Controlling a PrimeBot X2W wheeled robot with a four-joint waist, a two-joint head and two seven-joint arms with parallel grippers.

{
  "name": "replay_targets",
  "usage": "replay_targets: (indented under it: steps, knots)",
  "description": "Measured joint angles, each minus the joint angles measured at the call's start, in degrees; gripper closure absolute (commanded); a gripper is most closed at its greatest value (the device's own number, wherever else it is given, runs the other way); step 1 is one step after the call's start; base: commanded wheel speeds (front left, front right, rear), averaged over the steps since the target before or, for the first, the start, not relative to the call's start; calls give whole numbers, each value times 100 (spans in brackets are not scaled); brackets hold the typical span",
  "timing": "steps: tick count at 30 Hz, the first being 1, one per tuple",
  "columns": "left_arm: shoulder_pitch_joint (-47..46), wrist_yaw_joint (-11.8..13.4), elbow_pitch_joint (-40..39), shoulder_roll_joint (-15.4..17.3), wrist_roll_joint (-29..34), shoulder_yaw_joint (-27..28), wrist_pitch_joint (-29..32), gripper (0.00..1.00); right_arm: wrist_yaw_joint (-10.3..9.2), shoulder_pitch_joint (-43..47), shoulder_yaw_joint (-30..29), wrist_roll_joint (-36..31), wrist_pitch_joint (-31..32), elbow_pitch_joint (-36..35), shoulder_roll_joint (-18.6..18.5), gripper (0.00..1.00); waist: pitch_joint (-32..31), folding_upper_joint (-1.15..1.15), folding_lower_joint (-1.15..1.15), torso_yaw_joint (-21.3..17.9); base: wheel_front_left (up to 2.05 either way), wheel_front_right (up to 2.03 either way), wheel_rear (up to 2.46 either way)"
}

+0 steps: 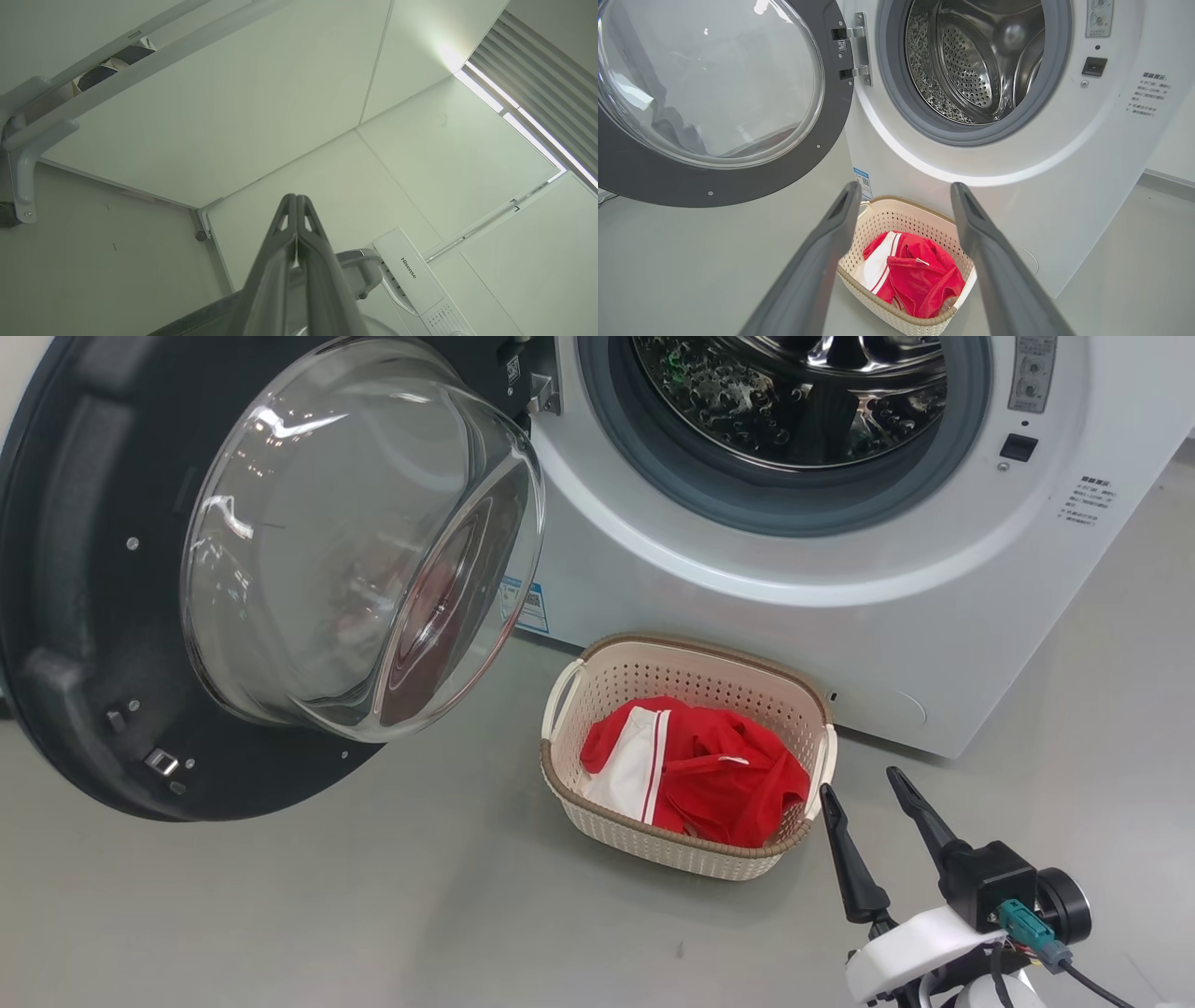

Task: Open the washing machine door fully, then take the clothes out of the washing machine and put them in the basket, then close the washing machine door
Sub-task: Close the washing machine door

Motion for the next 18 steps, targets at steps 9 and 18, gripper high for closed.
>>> replay_targets:
  steps: [9, 18]
  knots:
    - [-297, 242, 902, 419, -684, 35, 744, 100, 27, -55, 8, -25, 0, 0, -12, 0, 58, 0, 0, -87, 0, 0, 0]
    - [-394, 264, 1359, 668, -821, -236, 1316, 100, 96, -152, 83, -66, 0, 13, -26, 0, 142, 0, 0, -274, 0, 0, 0]
